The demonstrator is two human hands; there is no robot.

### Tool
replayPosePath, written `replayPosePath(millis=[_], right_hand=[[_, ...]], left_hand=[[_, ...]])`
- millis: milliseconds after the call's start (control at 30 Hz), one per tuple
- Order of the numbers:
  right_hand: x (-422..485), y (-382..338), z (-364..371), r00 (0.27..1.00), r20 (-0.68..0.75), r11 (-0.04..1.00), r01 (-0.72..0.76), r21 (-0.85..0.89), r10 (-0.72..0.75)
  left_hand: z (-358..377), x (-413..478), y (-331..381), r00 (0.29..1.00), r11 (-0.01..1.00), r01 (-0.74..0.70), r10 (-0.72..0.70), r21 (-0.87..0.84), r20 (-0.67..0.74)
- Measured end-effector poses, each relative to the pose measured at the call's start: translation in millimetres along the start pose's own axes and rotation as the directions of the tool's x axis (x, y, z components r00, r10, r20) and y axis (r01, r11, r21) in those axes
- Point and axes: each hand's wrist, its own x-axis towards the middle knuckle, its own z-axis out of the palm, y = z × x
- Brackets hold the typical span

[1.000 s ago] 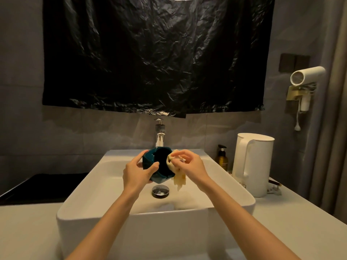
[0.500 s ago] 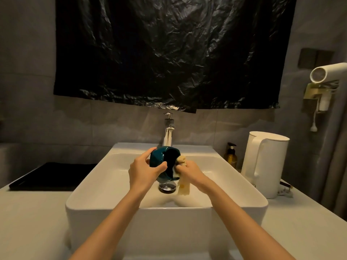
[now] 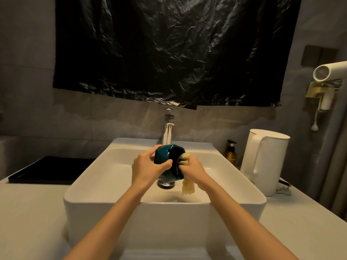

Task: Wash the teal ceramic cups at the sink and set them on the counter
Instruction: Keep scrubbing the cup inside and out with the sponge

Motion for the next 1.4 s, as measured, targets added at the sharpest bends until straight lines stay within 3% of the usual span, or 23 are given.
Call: replayPosePath(millis=[100,267,367,500,667,733,800,867,1000,1167,1267,1400], right_hand=[[4.5,4.3,-1.3,0.998,-0.065,0.999,-0.023,-0.023,0.022],[5.2,8.8,-5.3,0.951,-0.237,0.942,0.119,-0.313,-0.199],[5.8,7.1,-2.6,0.975,-0.178,0.965,0.088,-0.247,-0.134],[1.6,2.9,-2.8,0.993,-0.049,0.994,0.107,-0.011,-0.107],[2.2,8.0,-8.2,0.963,-0.096,0.920,0.206,-0.333,-0.250],[5.1,9.5,-7.1,0.948,-0.140,0.902,0.218,-0.371,-0.287],[5.3,8.9,-4.6,0.962,-0.093,0.934,0.223,-0.279,-0.258],[2.7,5.6,-2.5,0.981,0.054,0.976,0.191,-0.103,-0.186],[-3.1,-4.0,-5.8,0.953,0.279,0.980,0.071,0.185,-0.122],[-3.2,-0.6,-11.7,0.928,0.362,0.984,0.022,0.177,-0.086],[-2.6,4.6,-11.5,0.954,0.298,0.999,0.030,0.039,-0.041],[0.4,12.6,-8.5,0.994,0.068,0.988,0.093,-0.121,-0.085]], left_hand=[[0.9,-0.6,-1.1,0.998,1.000,0.025,-0.024,-0.013,0.051],[0.5,2.0,-3.4,0.989,0.992,0.099,-0.090,-0.074,0.117],[-1.4,3.3,-3.9,0.986,0.990,0.121,-0.112,-0.072,0.124],[0.5,2.7,-2.8,0.980,0.986,0.154,-0.143,-0.071,0.138],[0.7,1.7,-0.8,0.963,0.982,0.185,-0.176,-0.026,0.203],[-0.8,2.3,-1.5,0.963,0.978,0.203,-0.191,-0.048,0.192],[-1.0,2.6,-2.3,0.962,0.975,0.218,-0.206,-0.050,0.180],[-1.6,2.8,-3.2,0.959,0.968,0.248,-0.238,-0.048,0.156],[-4.8,3.5,-5.7,0.951,0.953,0.292,-0.280,-0.086,0.131],[-5.7,4.5,-5.2,0.946,0.949,0.306,-0.294,-0.077,0.140],[-4.8,3.6,-4.8,0.951,0.961,0.273,-0.263,-0.042,0.164],[-0.5,0.9,-3.2,0.954,0.973,0.230,-0.225,-0.005,0.200]])
